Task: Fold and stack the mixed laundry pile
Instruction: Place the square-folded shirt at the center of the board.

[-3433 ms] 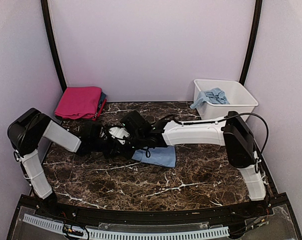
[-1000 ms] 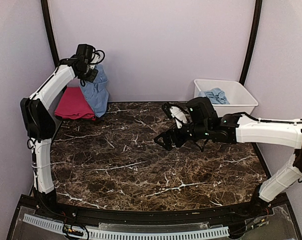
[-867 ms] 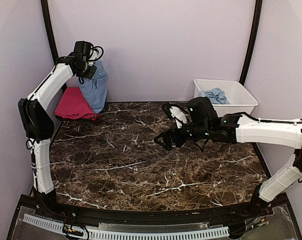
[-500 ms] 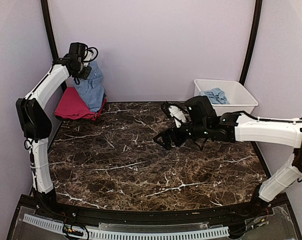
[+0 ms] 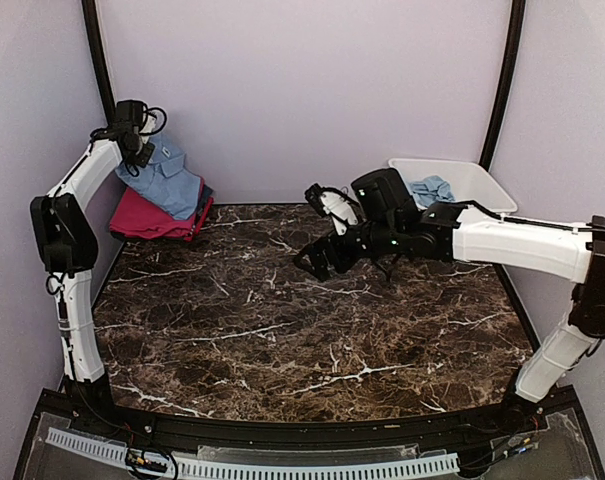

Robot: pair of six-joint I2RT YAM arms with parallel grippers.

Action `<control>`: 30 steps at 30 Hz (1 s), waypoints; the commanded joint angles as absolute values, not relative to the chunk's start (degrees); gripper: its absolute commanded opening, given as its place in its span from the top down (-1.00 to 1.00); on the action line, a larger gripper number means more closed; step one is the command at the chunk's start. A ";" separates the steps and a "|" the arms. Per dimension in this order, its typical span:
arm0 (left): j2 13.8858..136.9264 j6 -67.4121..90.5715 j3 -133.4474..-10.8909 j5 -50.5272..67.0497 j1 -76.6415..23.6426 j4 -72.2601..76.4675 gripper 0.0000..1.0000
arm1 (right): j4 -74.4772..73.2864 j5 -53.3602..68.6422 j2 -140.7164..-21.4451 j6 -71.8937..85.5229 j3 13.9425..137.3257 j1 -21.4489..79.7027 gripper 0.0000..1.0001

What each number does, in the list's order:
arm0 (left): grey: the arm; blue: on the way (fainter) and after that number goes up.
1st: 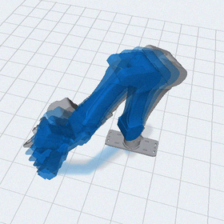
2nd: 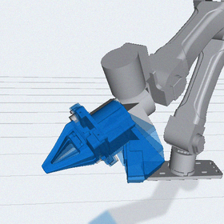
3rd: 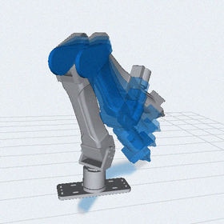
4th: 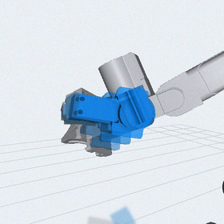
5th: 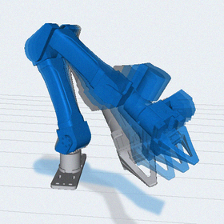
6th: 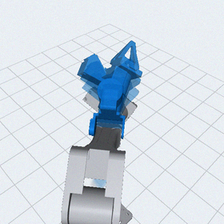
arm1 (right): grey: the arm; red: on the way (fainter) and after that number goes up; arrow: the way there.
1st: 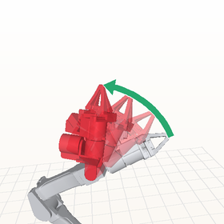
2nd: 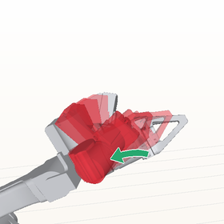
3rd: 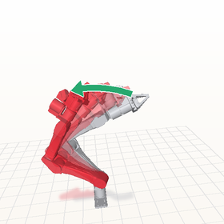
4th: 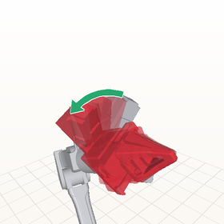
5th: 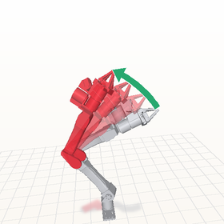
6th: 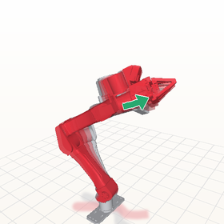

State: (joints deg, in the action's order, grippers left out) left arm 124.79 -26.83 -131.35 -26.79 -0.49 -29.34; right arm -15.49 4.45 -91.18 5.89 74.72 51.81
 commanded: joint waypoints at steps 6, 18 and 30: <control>131.94 -23.37 -137.81 -25.80 6.28 -28.26 0.43 | -18.76 4.66 -95.88 4.75 82.18 50.80 -0.97; 127.85 -13.22 -143.53 -18.92 7.80 -33.62 -0.97 | -18.01 5.98 -95.80 6.33 82.79 49.86 -0.97; 118.45 -4.17 -142.28 -12.44 -2.22 -37.34 -0.98 | -17.33 6.46 -85.29 6.35 77.79 41.93 -0.97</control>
